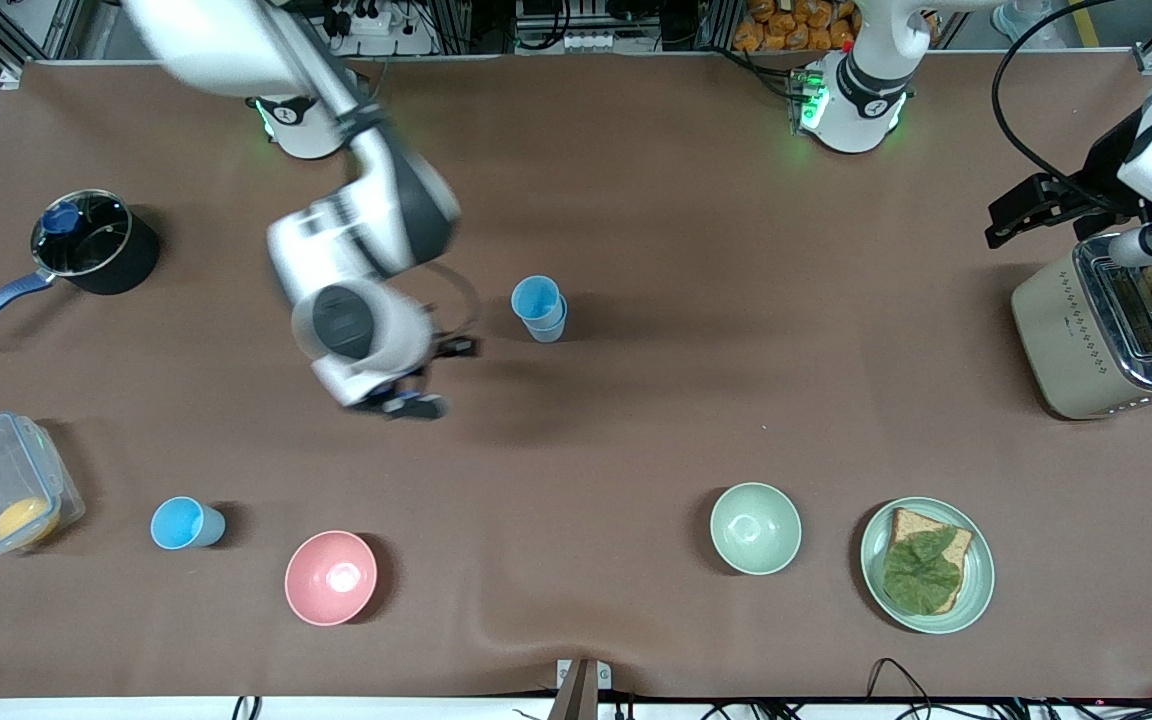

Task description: Stack blue cups with both arms

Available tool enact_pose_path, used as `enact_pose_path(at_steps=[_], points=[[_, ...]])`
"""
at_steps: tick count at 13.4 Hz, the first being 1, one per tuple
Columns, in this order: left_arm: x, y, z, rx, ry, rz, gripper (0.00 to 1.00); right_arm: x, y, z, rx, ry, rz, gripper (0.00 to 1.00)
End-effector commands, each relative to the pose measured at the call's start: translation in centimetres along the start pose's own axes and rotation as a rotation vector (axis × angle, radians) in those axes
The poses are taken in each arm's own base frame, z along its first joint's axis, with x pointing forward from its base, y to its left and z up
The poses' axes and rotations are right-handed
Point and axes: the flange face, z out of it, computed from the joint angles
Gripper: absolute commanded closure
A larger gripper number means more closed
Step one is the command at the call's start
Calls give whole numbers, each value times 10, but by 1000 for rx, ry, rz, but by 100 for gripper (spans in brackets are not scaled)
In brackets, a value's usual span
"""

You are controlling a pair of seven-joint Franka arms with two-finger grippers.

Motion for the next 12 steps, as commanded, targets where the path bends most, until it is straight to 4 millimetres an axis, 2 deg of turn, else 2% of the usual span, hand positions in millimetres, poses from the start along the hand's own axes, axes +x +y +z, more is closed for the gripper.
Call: enact_pose_path(at_steps=[1, 3, 4, 6, 9, 10, 12], points=[[0, 2, 5, -11, -8, -17, 0, 13, 91, -33, -56, 22, -42, 0], [0, 6, 0, -15, 7, -9, 0, 13, 156, -60, -41, 42, -64, 0], [1, 10, 1, -7, 5, -2, 0, 5, 175, -73, -38, 32, -144, 0], [-4, 21, -4, 47, 23, 0, 0, -29, 209, -125, -12, 78, -146, 0], [-4, 19, -4, 53, 26, 4, 0, -99, 234, -195, -3, 151, -119, 0], [-4, 19, -5, 55, 31, 4, 0, -113, 246, -210, 4, 184, -102, 0], [-4, 19, -10, 46, 68, 5, 0, -118, 262, -219, 6, 210, -131, 0]])
